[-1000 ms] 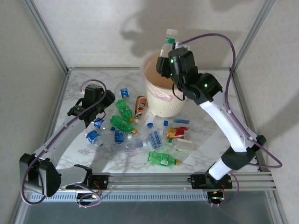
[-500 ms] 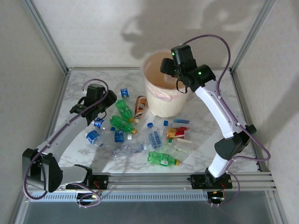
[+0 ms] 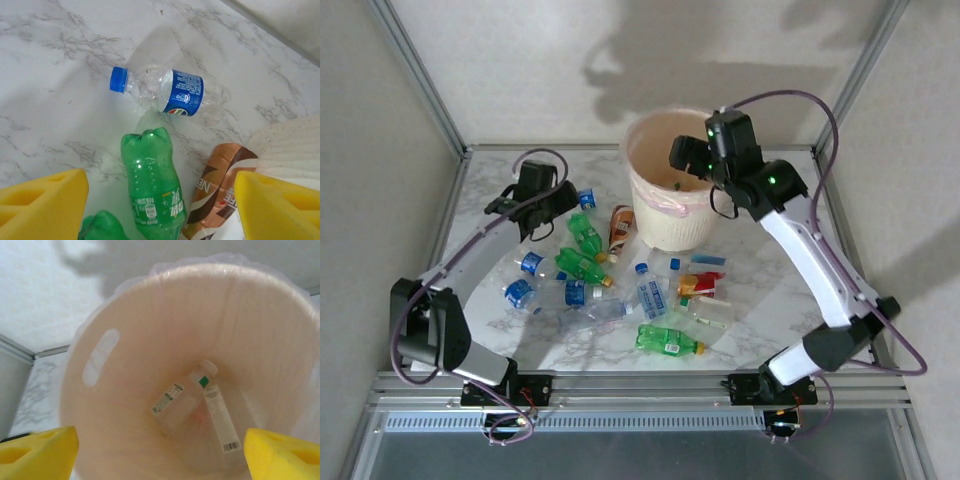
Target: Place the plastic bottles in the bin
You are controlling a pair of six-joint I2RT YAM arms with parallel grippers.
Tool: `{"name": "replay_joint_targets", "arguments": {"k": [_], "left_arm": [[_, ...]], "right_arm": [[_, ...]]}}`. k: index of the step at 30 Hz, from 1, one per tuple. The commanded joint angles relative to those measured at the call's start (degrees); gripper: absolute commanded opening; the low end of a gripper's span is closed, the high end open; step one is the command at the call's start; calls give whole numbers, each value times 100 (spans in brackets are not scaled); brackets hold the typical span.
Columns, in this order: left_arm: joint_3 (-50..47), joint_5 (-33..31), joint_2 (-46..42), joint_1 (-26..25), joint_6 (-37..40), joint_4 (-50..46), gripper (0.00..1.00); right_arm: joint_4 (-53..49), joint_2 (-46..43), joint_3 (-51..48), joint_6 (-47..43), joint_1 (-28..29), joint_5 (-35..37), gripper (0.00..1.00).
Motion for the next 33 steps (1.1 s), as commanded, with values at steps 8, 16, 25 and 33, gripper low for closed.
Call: {"name": "replay_joint_targets", "arguments": {"k": [8,16,25,33], "left_arm": [[1156,-91,1175,39,851,-472,86],[528,425,1120,298,-1747,642,83],[752,630,1488,521,-3261,975,76],[1937,570,2340,120,-3121,236,83]], "right_arm": [[487,-998,-1376,545,380,-210,89],[596,-1229,-1834,634,437,-271,91],[741,-1161,-2059,662,445,-421,89],[719,-1138,-2070,664,444,-318,89]]}}
